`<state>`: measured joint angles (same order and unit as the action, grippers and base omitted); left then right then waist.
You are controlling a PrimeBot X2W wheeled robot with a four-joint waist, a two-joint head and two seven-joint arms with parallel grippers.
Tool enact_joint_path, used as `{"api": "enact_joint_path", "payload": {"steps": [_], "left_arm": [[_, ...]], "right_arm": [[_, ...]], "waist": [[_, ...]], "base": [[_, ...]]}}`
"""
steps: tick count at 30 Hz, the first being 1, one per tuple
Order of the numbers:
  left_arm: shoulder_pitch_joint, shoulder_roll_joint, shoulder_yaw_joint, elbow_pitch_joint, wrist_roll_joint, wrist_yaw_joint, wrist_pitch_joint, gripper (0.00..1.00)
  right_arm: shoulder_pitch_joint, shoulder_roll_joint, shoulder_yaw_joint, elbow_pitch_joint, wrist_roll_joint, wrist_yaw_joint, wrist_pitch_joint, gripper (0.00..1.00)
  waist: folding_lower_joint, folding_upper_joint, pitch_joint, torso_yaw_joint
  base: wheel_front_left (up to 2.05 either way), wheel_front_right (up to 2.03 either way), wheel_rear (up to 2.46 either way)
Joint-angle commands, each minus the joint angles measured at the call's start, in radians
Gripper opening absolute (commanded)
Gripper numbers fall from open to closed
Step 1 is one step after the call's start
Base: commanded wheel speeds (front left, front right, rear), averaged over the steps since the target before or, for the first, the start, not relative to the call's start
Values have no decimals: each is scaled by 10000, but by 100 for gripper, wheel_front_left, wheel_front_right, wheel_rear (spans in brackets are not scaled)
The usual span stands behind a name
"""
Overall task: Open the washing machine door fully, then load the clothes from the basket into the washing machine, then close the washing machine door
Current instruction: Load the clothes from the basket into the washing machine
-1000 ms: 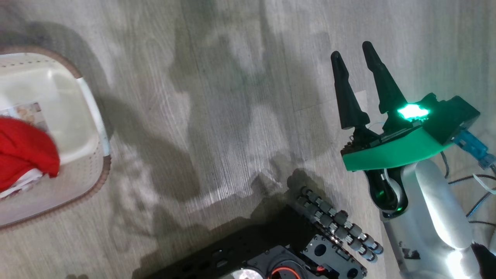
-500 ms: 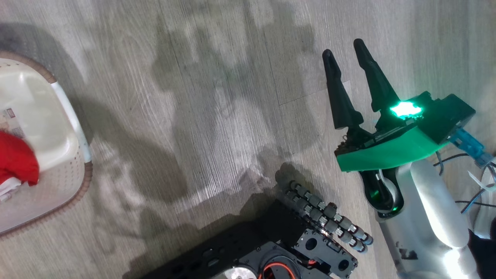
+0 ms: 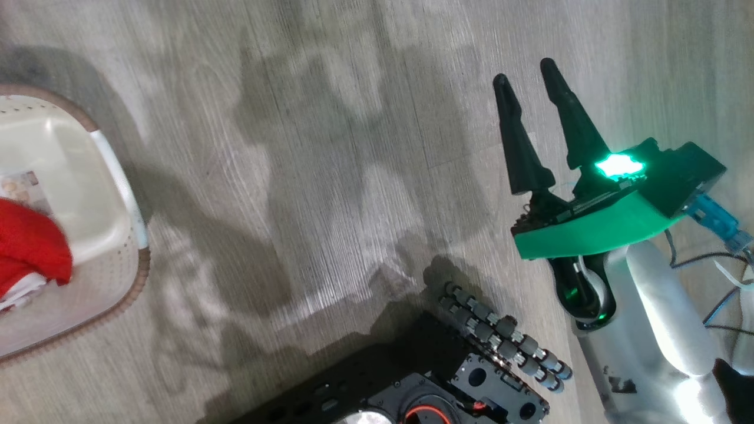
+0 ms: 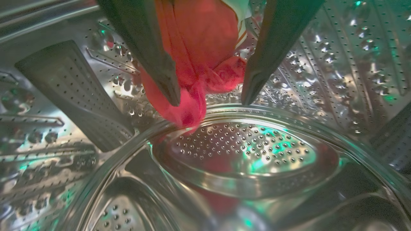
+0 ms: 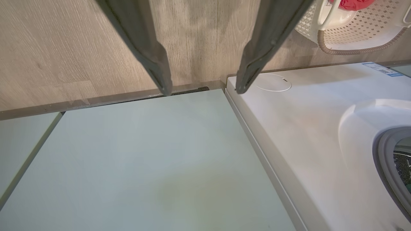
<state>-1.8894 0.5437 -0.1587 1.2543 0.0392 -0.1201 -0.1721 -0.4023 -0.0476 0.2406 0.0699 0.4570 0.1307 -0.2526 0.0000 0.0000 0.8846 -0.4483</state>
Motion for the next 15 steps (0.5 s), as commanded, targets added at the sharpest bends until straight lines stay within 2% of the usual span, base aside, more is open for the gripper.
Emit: {"api": "enact_joint_path", "payload": {"steps": [1, 15], "left_arm": [[-205, 219, -88, -192, -108, -3, -152, 100], [2377, -460, 303, 169, -1198, -56, -816, 100]], "right_arm": [[191, -26, 20, -208, -89, 0, -92, 100], [366, -26, -748, 0, -800, 0, -92, 100]], "waist": [[0, 0, -161, 108], [0, 0, -2046, 864]], "base": [[0, 0, 0], [0, 0, 0]]}}
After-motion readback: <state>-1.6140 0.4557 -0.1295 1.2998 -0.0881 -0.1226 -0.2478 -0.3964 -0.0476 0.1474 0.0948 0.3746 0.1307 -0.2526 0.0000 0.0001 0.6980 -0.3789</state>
